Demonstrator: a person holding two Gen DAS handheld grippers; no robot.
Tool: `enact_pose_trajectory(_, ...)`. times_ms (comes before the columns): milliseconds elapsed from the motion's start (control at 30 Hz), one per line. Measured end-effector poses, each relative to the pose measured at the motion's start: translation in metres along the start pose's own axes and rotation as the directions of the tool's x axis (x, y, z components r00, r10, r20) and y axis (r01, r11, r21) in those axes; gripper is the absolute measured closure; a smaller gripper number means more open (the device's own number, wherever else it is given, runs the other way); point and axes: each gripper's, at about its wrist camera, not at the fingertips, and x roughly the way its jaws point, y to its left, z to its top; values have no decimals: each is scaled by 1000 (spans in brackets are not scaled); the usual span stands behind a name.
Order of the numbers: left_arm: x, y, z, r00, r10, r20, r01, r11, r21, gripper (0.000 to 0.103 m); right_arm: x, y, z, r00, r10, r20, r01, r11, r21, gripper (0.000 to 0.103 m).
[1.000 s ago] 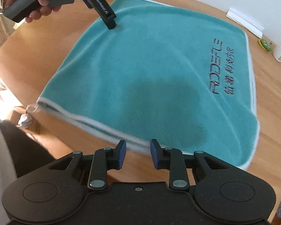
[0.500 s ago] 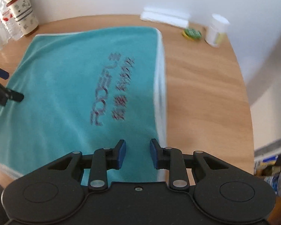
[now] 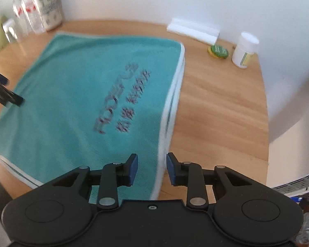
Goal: Fold towel
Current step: 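Move both open tools to the folded towel's edge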
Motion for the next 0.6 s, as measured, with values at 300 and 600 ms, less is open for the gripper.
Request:
enact_pose_trajectory(300, -24, 47, 32, 998, -17, 60, 27, 986, -164, 0, -19, -20, 38, 1000, 2, -21, -3, 999, -38, 64)
enact_pose_trajectory(600, 17, 92, 126, 996, -60, 64, 74, 963, -260, 0, 50, -36, 172, 993, -38, 111, 27, 995, 94, 48)
